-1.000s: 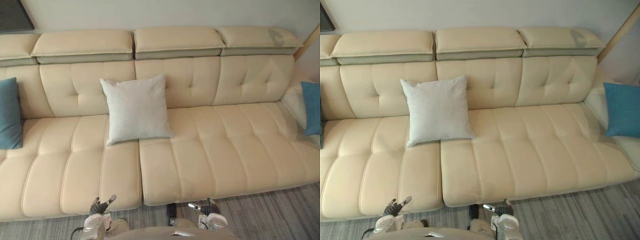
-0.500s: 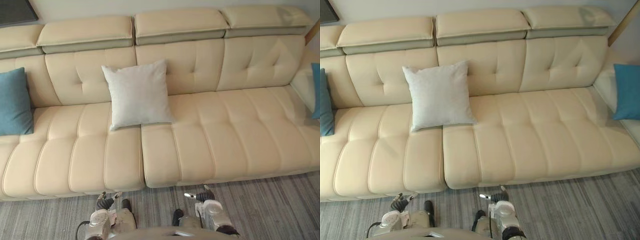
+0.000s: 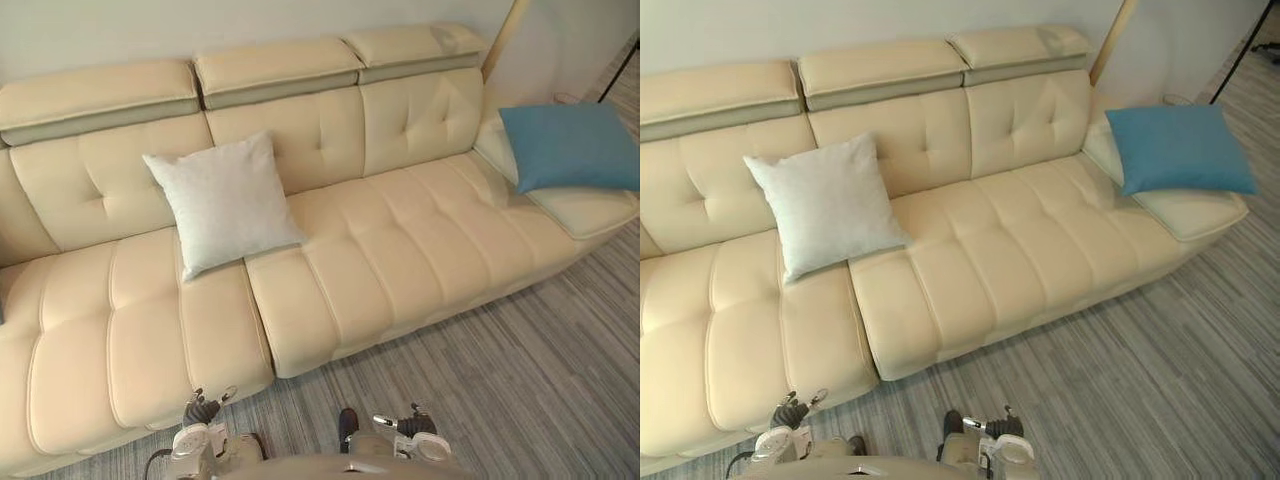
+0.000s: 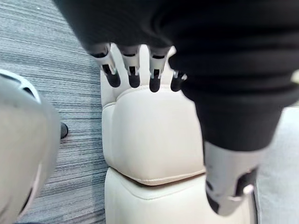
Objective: Pick up cushions and gather them together orderly.
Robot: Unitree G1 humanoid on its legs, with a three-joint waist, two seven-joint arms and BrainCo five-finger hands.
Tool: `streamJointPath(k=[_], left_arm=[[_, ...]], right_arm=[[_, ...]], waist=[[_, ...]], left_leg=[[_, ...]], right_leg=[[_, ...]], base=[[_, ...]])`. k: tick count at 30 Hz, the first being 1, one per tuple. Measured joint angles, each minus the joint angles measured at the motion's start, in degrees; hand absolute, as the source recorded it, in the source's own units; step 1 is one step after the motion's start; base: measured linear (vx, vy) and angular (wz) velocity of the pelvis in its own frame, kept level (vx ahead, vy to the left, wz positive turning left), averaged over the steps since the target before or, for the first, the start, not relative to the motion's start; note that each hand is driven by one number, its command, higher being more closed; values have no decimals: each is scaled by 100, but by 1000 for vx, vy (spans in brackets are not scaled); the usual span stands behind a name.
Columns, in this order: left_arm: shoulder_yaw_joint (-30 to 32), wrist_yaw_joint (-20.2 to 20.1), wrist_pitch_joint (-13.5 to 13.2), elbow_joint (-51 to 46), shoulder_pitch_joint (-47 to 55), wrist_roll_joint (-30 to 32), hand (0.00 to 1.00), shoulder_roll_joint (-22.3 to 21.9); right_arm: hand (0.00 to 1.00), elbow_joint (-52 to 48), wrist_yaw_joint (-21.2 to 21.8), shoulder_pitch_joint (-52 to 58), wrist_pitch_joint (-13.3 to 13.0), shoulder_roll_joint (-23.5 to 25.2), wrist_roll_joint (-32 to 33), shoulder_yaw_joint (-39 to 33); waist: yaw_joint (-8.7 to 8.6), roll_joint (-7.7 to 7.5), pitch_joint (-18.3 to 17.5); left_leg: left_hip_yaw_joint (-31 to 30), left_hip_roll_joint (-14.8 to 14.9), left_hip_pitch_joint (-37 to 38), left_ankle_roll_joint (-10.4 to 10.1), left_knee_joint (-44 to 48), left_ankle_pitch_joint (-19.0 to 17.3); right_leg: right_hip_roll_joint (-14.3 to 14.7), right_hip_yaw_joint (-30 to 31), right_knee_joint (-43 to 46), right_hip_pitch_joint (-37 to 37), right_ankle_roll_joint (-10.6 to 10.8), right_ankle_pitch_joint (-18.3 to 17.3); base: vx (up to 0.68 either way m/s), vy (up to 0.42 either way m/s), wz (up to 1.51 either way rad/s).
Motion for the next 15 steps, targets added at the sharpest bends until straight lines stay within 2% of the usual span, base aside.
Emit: streamJointPath(k=[2,3,4,5,6,7,8,9,10,12,14,15], left_arm=[[0,-2,21,56,-2,62,0,3],[0,-4,27,66,-7,109,0,2],[7,-5,28,66,-13,109,0,4],[11,-5,29,66,-17,109,0,2],[6,-18,36,90,-22,109,0,-7],[-70,-72,40,92,-85,109,0,-23],[-169,-89,40,78,-103,109,0,-30],[-198,-99,37,71,-101,109,0,-25],[-252,-108,34,73,-112,106,0,35],[-286,-116,29,102,-134,106,0,65],[-282,-116,35,190,-102,106,0,108],[-275,-115,36,212,-93,106,0,109]], right_arm=[[0,-5,4,-39,-3,7,10,7],[0,-2,10,-89,-2,24,10,22],[0,3,18,-186,-2,49,9,43],[0,3,19,-230,-5,55,9,54],[0,1,18,-342,-2,50,7,52],[0,9,18,-379,5,16,2,3],[0,23,16,-334,5,-30,-5,0],[0,41,18,-299,3,-41,-8,2],[0,53,23,-303,4,-67,-22,5],[0,134,23,-296,-6,-161,-46,-1],[0,293,23,-355,-2,-213,-46,-33],[0,289,24,-338,-2,-201,-46,-114]], waist=[[0,71,19],[3,87,16],[49,89,16],[73,104,17],[79,147,43],[80,140,55],[21,259,117],[0,260,112],[-37,313,98],[-44,339,79],[-22,338,82],[-35,334,88]], left_leg=[[282,98,38,27,45,-2],[522,211,36,105,115,-24],[907,359,107,117,104,-29],[1049,436,138,132,74,-19],[1426,594,228,151,52,-6],[1721,597,454,147,-15,-6],[1859,617,635,138,-43,-5],[1896,613,713,126,-45,-10],[1889,589,922,43,-154,-23],[1826,632,1039,20,-241,-24],[1791,859,1014,-17,209,1],[1781,972,941,-33,504,8]], right_leg=[[172,289,-148,-56,48,209],[302,414,-312,-105,46,392],[458,163,-527,-179,-156,716],[503,-3,-617,-201,-291,841],[510,-812,-619,-219,-718,640],[290,-1909,-201,-256,-882,65],[39,-2676,132,-210,-931,-191],[-67,-2967,264,-166,-916,-262],[-93,-3034,508,-150,-863,-475],[127,-2658,559,-206,-724,-553],[331,-2438,631,-279,-816,-753],[341,-2455,728,-290,-823,-843]], base=[[109,32,-100],[98,-19,-134],[95,-35,-148],[76,-90,-162],[99,-142,-139],[103,-127,-133],[108,-78,-85],[145,-82,-71],[121,-84,-54],[147,-155,-78],[133,-161,-94],[219,-184,-81]])
